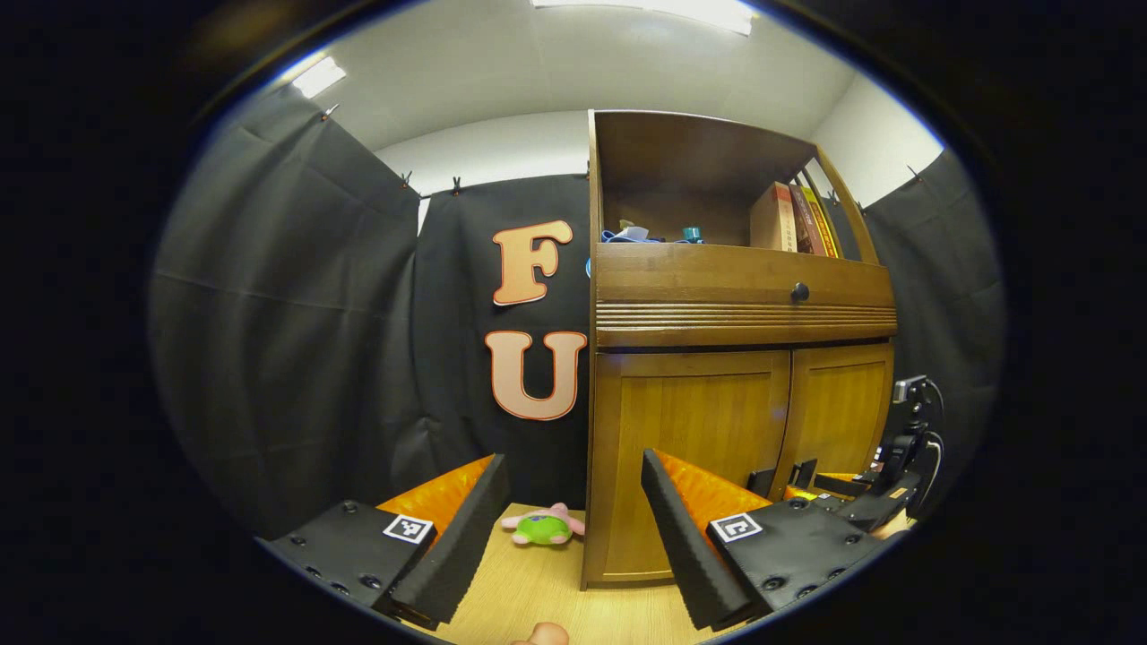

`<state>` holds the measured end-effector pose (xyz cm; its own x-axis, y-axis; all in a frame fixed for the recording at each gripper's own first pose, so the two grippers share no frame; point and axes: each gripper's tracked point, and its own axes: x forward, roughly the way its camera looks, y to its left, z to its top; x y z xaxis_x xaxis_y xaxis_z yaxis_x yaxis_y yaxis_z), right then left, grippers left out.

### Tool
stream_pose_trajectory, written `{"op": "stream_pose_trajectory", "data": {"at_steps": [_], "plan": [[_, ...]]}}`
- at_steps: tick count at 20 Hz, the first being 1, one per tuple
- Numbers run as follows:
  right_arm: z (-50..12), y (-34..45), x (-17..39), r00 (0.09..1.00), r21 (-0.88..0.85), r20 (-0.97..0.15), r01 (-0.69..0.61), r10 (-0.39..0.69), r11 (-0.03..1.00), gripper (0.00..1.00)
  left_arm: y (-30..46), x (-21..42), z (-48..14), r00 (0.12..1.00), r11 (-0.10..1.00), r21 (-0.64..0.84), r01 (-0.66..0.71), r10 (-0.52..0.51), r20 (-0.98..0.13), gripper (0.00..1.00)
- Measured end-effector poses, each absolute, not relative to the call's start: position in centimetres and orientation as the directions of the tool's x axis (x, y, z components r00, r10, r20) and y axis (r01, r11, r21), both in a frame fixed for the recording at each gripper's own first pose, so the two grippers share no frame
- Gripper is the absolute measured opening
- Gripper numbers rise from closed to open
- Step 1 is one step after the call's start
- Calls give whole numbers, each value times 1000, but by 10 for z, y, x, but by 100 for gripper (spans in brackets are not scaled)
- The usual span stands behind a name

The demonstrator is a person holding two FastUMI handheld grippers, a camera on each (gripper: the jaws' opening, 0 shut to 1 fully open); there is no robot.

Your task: Open the right door of the double-door shoe cabinet with the right hand, and open the left door with the left hand.

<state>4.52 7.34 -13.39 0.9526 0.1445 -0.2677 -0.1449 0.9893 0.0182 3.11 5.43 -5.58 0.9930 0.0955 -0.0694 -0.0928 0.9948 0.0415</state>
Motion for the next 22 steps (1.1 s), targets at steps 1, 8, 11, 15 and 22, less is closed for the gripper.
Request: {"op": "stream_pose_trajectory", "data": {"at_steps": [1,8,11,15,22], "plan": [[-136,75,46,950,24,-275,-146,147,989,75,55,32,-58,993,995,39,-93,96,-70,96],[-149,73,53,939,36,-320,-122,127,992,57,67,36,-70,991,994,39,-98,101,-89,97],[-153,70,57,942,27,-318,-107,110,994,43,70,35,-75,990,994,39,-98,101,-98,97],[-153,69,56,938,36,-327,-107,113,994,36,75,34,-77,988,994,30,-108,110,-106,97],[-147,68,33,930,56,-332,-148,158,987,31,65,24,-74,989,995,24,-95,97,-115,97]]}}
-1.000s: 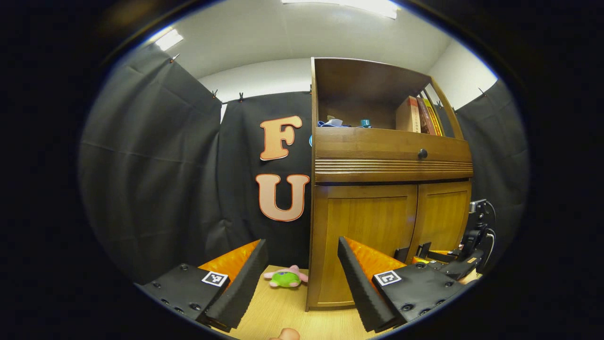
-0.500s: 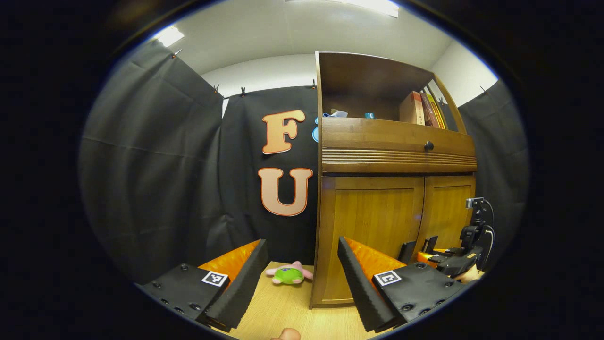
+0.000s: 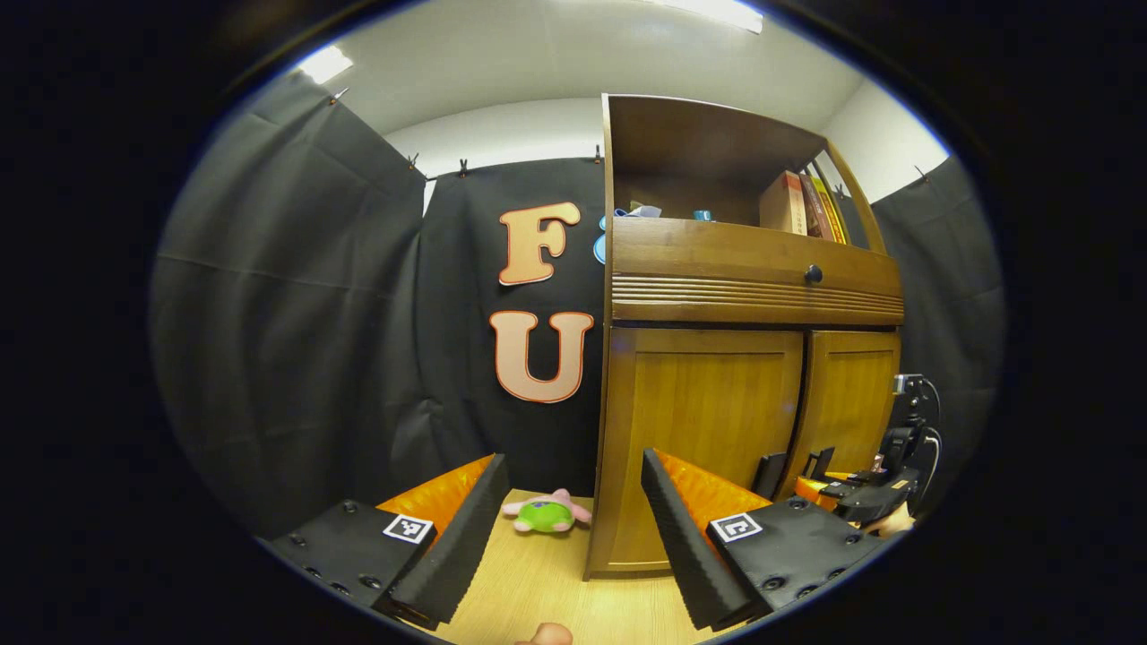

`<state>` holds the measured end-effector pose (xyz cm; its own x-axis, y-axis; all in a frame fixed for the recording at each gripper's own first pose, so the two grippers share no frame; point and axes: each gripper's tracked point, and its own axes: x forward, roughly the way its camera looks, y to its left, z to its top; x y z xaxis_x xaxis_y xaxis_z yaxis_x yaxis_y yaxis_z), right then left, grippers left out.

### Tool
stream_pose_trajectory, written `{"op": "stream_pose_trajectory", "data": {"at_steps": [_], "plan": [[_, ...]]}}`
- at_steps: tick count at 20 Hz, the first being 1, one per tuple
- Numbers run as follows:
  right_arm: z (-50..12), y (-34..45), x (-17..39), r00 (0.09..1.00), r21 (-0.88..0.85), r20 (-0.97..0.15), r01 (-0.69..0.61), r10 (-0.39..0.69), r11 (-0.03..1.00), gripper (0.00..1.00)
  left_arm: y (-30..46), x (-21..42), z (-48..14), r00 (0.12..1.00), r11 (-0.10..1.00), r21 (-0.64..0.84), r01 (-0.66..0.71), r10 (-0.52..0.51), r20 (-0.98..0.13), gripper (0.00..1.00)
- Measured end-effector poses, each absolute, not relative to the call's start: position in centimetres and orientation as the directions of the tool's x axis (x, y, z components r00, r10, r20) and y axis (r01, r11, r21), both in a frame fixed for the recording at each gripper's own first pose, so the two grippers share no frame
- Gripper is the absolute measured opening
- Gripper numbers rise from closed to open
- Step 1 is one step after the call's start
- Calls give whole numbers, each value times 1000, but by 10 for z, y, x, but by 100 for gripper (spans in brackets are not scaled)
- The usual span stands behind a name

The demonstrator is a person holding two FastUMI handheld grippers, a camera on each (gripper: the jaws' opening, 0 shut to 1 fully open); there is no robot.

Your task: Open the right door of the double-door shoe cabinet with the right hand, and open the left door with the left hand.

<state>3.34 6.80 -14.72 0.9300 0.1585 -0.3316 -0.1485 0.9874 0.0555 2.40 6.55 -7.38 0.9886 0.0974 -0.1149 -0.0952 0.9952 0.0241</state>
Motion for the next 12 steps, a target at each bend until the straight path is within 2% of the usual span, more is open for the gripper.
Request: {"op": "stream_pose_trajectory", "data": {"at_steps": [12], "plan": [[-129,44,-34,922,84,-319,-206,222,975,31,40,1,-61,992,997,25,-68,70,-108,95]]}}
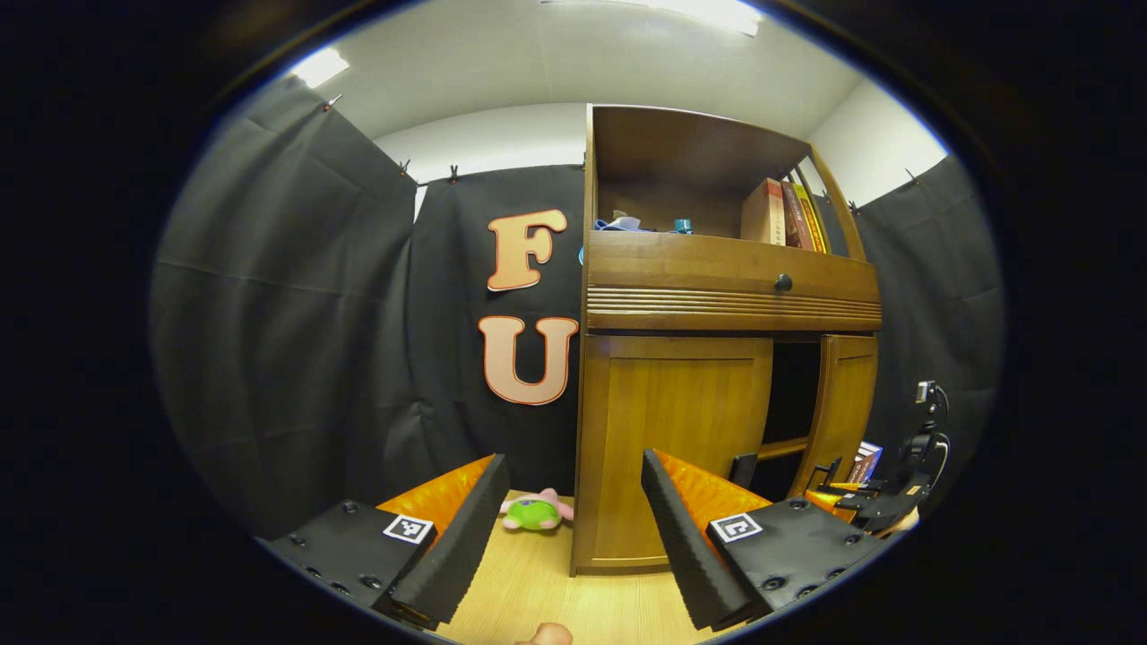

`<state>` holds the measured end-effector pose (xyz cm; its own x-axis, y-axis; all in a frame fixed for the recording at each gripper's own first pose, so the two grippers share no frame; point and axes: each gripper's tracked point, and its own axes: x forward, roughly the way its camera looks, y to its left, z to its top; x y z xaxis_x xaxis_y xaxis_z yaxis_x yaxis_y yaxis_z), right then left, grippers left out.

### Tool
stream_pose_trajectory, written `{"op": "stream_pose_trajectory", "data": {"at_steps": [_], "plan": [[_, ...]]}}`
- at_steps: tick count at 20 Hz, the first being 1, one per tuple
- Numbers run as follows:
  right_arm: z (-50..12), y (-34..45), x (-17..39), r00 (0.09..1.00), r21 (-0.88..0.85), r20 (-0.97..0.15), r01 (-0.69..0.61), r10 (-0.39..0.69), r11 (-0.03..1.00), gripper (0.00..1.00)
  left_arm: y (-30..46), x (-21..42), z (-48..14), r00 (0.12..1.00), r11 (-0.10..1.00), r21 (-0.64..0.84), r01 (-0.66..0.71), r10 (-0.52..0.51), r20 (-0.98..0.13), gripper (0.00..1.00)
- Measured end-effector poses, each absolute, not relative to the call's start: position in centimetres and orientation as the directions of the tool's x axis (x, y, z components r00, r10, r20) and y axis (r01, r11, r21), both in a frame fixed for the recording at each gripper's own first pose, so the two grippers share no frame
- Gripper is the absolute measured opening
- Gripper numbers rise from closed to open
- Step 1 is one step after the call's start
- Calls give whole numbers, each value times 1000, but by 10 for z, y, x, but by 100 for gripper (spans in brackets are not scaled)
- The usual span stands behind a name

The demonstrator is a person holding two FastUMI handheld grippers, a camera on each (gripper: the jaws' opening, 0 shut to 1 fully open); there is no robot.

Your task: Open the right door of the double-door shoe cabinet with the right hand, and open the left door with the left hand.

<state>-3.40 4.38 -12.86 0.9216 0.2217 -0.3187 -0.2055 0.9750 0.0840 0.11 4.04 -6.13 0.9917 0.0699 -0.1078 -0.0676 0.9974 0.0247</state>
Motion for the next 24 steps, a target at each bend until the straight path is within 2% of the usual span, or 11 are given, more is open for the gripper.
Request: {"op": "stream_pose_trajectory", "data": {"at_steps": [11,20,21,22,24], "plan": [[-118,14,-77,923,88,-313,-205,223,975,31,30,-10,-60,992,998,14,-58,59,-115,95],[-99,2,-82,931,66,-316,-172,184,983,31,12,-19,-56,993,999,24,-32,34,-109,95],[-95,1,-82,932,65,-316,-165,177,984,41,10,-19,-56,993,999,24,-32,34,-110,95],[-92,0,-81,933,67,-318,-157,170,985,31,8,-19,-55,993,999,24,-29,31,-111,95],[-90,-3,-81,936,67,-316,-143,157,987,29,2,-20,-53,994,999,28,-22,25,-108,95]]}}
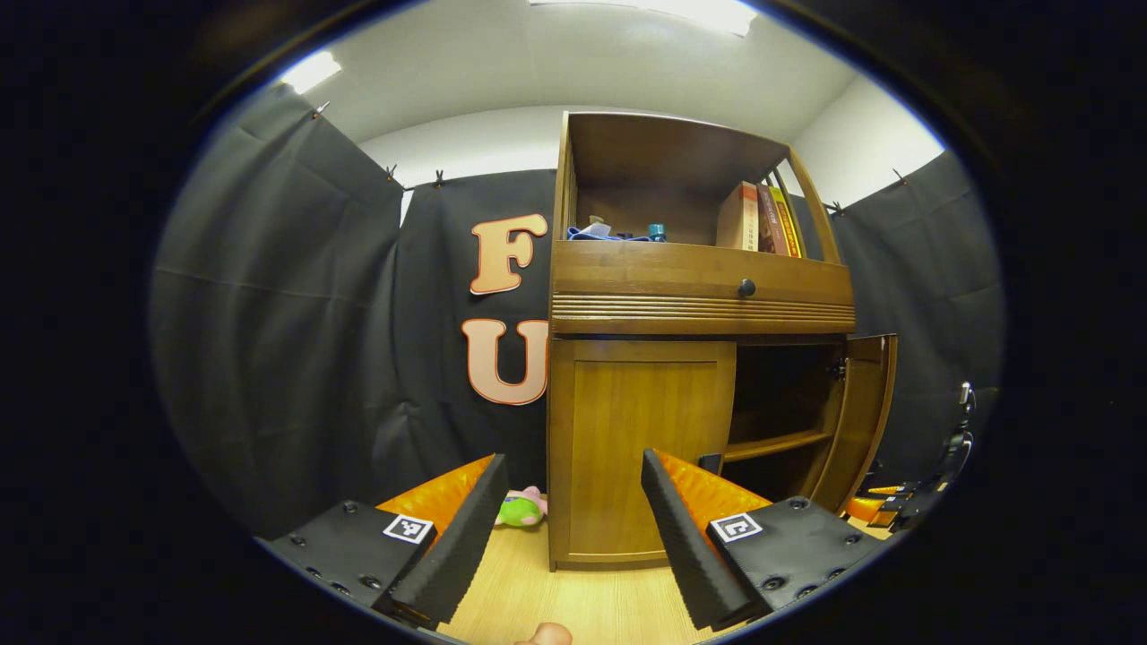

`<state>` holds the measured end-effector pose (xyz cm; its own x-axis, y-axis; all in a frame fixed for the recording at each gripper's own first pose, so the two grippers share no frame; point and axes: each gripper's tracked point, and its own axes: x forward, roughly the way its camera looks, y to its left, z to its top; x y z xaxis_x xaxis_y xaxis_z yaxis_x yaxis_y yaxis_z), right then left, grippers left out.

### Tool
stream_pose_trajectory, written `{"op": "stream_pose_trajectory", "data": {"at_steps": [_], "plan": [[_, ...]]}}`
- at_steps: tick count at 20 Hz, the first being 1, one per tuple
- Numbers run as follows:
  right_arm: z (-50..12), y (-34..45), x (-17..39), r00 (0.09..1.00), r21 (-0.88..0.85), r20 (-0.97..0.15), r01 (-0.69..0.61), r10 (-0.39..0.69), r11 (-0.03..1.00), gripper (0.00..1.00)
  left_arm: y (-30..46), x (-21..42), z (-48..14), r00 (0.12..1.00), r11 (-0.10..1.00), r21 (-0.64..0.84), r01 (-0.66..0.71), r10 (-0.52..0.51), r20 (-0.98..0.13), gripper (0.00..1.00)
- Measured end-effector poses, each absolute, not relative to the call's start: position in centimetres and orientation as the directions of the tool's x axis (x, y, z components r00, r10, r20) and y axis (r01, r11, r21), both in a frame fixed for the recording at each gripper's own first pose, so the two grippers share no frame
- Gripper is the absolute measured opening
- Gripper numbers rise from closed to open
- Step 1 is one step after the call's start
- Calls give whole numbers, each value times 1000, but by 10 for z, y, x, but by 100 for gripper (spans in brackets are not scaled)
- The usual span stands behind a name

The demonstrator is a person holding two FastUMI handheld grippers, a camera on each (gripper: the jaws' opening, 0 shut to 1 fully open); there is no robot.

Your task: Open the right door of the double-door shoe cabinet with the right hand, and open the left door with the left hand.

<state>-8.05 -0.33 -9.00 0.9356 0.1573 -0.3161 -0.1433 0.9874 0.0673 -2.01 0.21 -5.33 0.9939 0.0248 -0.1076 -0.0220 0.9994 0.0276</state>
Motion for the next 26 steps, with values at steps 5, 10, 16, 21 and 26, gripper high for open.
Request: {"op": "stream_pose_trajectory", "data": {"at_steps": [5,10,16,21,26], "plan": [[-81,-12,-75,943,55,-315,-91,103,994,23,-14,-23,-53,995,999,43,2,2,-101,95],[-80,-33,-76,949,10,-313,-35,36,999,14,-38,-23,-51,994,998,48,48,-44,-99,95],[-79,-41,-79,951,9,-307,-25,26,1000,10,-60,-22,-47,993,996,51,79,-74,-95,95],[-77,-44,-80,952,13,-302,-37,39,999,9,-70,-20,-56,991,995,68,78,-70,-114,95],[-77,-45,-80,952,30,-302,-47,54,998,9,-80,-17,-65,989,993,81,81,-70,-132,95]]}}
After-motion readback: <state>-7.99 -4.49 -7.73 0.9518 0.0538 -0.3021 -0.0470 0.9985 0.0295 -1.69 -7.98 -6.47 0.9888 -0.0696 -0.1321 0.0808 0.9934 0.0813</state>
